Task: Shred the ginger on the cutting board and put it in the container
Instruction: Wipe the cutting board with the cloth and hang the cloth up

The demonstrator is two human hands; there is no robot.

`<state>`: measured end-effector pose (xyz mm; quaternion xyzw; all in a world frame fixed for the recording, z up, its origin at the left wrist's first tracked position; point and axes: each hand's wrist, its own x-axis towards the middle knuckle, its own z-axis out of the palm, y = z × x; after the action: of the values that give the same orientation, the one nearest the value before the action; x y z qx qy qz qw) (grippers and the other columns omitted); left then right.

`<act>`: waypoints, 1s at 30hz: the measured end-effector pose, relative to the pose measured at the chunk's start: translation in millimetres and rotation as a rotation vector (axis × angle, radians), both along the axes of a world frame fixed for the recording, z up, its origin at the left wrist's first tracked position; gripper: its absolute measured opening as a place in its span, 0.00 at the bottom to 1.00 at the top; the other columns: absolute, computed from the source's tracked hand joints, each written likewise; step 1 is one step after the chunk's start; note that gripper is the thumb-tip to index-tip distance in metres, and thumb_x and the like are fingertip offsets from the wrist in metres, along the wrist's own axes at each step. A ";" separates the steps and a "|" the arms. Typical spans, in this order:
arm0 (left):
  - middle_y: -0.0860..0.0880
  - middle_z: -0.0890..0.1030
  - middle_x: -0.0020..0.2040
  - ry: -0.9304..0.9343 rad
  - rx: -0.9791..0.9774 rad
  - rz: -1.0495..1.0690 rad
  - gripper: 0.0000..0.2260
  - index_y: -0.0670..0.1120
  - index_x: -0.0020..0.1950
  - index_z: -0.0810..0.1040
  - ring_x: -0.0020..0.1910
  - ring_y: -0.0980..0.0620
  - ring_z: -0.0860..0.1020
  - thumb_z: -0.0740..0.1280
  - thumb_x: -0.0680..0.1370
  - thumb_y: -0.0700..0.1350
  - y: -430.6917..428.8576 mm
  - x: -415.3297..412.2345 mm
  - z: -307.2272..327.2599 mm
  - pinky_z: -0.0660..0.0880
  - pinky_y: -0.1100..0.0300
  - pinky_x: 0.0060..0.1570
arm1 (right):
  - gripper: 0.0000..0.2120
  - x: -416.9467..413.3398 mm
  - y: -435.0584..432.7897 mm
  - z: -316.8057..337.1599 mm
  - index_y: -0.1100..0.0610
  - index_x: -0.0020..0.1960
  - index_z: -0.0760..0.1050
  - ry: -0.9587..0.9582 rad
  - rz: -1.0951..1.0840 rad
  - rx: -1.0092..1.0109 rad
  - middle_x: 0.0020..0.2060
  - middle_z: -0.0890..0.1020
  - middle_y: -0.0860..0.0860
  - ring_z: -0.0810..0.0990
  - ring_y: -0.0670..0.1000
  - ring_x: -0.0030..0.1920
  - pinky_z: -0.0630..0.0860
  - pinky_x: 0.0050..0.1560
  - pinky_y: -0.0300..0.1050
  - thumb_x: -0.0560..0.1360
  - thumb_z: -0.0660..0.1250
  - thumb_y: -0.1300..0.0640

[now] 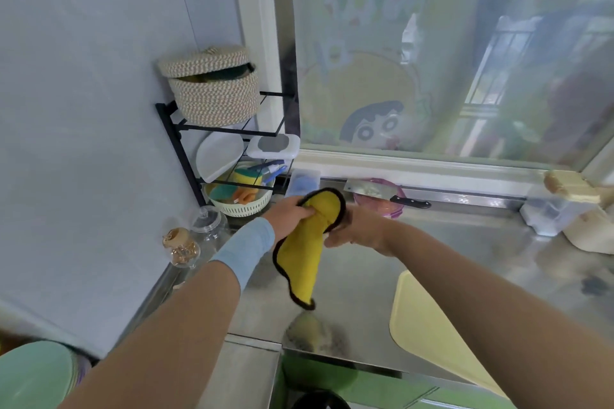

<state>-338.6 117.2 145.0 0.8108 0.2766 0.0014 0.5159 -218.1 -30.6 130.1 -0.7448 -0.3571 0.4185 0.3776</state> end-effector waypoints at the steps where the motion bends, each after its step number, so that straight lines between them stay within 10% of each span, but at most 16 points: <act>1: 0.45 0.78 0.61 -0.060 -0.123 0.079 0.16 0.47 0.68 0.73 0.61 0.43 0.75 0.63 0.81 0.45 2.1 3.1 2.3 0.69 0.50 0.65 | 0.22 2.3 -0.3 0.3 0.49 0.63 0.77 -0.003 0.008 -0.034 0.55 0.84 0.48 0.81 0.49 0.53 0.73 0.50 0.41 0.71 0.78 0.59; 5: 0.48 0.80 0.50 -0.184 -0.385 0.260 0.10 0.47 0.61 0.75 0.51 0.47 0.77 0.63 0.81 0.44 3.4 17.0 12.5 0.72 0.52 0.58 | 0.21 15.9 -0.5 -3.6 0.52 0.62 0.78 0.019 -0.067 -0.082 0.49 0.83 0.46 0.81 0.49 0.50 0.78 0.54 0.45 0.73 0.76 0.44; 9: 0.45 0.77 0.58 -0.027 0.092 0.171 0.16 0.46 0.67 0.73 0.55 0.46 0.74 0.58 0.83 0.51 10.1 27.7 -0.7 0.67 0.57 0.53 | 0.30 34.3 -7.4 -17.1 0.54 0.73 0.71 0.105 -0.214 -0.082 0.67 0.77 0.50 0.76 0.56 0.66 0.70 0.70 0.54 0.77 0.67 0.38; 15: 0.44 0.72 0.69 0.358 0.361 -0.112 0.19 0.49 0.72 0.69 0.64 0.42 0.73 0.61 0.81 0.47 21.7 30.5 -86.2 0.72 0.53 0.61 | 0.14 37.4 -25.7 -75.0 0.59 0.51 0.71 -0.021 -0.309 -0.372 0.36 0.71 0.54 0.72 0.53 0.35 0.78 0.38 0.48 0.84 0.58 0.48; 17: 0.44 0.73 0.68 0.391 0.360 -0.133 0.19 0.49 0.72 0.69 0.63 0.42 0.73 0.60 0.81 0.47 20.7 34.0 -113.0 0.71 0.53 0.61 | 0.08 42.9 -26.1 -92.2 0.60 0.50 0.71 -0.043 -0.339 -0.427 0.36 0.71 0.54 0.72 0.53 0.35 0.82 0.41 0.51 0.83 0.57 0.56; 22: 0.48 0.67 0.69 0.265 0.451 0.009 0.23 0.54 0.72 0.64 0.65 0.43 0.70 0.62 0.78 0.42 17.9 66.3 -162.7 0.70 0.52 0.60 | 0.24 76.0 -2.6 -130.3 0.54 0.73 0.62 -0.247 -0.476 -0.281 0.58 0.75 0.58 0.76 0.58 0.55 0.78 0.51 0.51 0.78 0.60 0.61; 25: 0.50 0.64 0.71 0.206 0.494 -0.105 0.21 0.55 0.72 0.63 0.68 0.45 0.67 0.59 0.80 0.42 4.0 81.5 -201.5 0.66 0.50 0.67 | 0.30 85.9 1.0 -164.2 0.53 0.78 0.60 -0.553 -0.246 -0.359 0.73 0.64 0.56 0.62 0.60 0.74 0.64 0.72 0.54 0.77 0.62 0.61; 30: 0.52 0.37 0.79 0.512 0.456 -0.390 0.31 0.49 0.80 0.44 0.78 0.50 0.41 0.56 0.83 0.53 -7.1 106.0 -261.2 0.51 0.50 0.75 | 0.33 103.9 6.2 -215.7 0.55 0.82 0.50 -0.511 0.194 -0.426 0.82 0.48 0.52 0.47 0.52 0.81 0.51 0.78 0.47 0.82 0.60 0.59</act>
<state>-232.6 110.2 -116.2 0.9161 0.2296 -0.2374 0.2273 -114.1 -24.4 -85.6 -0.8501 -0.4140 0.3177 0.0705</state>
